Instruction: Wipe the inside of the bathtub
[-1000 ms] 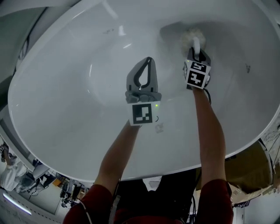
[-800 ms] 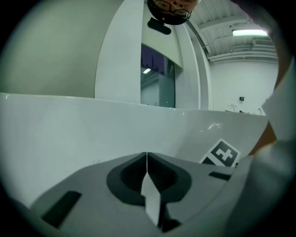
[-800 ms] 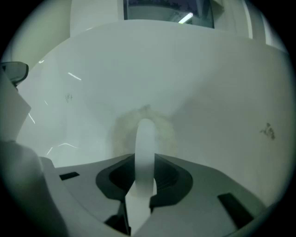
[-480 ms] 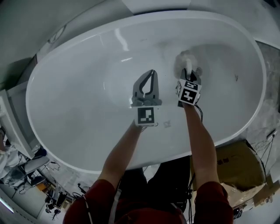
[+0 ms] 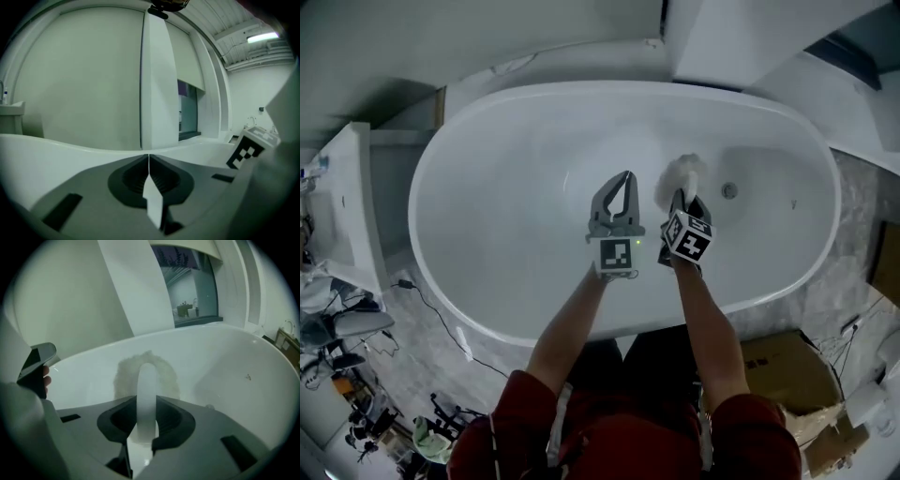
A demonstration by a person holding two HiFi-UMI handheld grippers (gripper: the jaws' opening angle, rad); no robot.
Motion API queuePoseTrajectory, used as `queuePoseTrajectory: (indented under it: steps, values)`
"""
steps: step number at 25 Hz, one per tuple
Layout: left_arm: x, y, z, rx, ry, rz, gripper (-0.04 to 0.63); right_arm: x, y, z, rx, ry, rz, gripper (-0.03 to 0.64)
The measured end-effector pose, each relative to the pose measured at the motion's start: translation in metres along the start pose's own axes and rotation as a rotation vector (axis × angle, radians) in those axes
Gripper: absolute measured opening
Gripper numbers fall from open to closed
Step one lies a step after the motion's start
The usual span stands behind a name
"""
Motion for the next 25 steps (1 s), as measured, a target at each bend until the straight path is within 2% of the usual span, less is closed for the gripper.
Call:
queuePoseTrajectory:
  steps: [5, 7, 9, 12, 16, 19, 25]
  values:
    - [0.046, -0.054, 0.081, 0.087, 0.012, 0.009, 0.017, 0.033, -0.054, 0.087, 0.063, -0.05, -0.078, 0.094]
    - [0.063, -0.077, 0.119, 0.111, 0.039, 0.016, 0.017, 0.041, -0.076, 0.128, 0.079, -0.063, -0.109, 0.094]
    - [0.077, -0.098, 0.151, 0.112, 0.076, 0.021, 0.017, 0.046, -0.1, 0.17, 0.091, -0.075, -0.138, 0.094]
    - [0.095, -0.124, 0.184, 0.074, 0.08, 0.014, 0.017, 0.059, -0.133, 0.225, 0.112, -0.097, -0.192, 0.094]
    - [0.136, -0.158, 0.208, 0.018, 0.05, -0.059, 0.015, 0.071, -0.176, 0.284, 0.141, -0.086, -0.259, 0.094]
    - [0.164, -0.175, 0.223, 0.012, 0.047, -0.076, 0.017, 0.082, -0.201, 0.316, 0.173, -0.106, -0.307, 0.094]
    - [0.225, -0.212, 0.232, 0.043, 0.022, -0.123, 0.017, 0.1, -0.255, 0.337, 0.206, -0.131, -0.434, 0.094]
Point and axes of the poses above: the fingertips, and each gripper's own axes: y forward along the fingers, z to its left, x out of its top, the point moved 9 cm from there along -y, backward along the fingers, and after that the axes turned 13 degrees about -z, right-handed, at the moved point
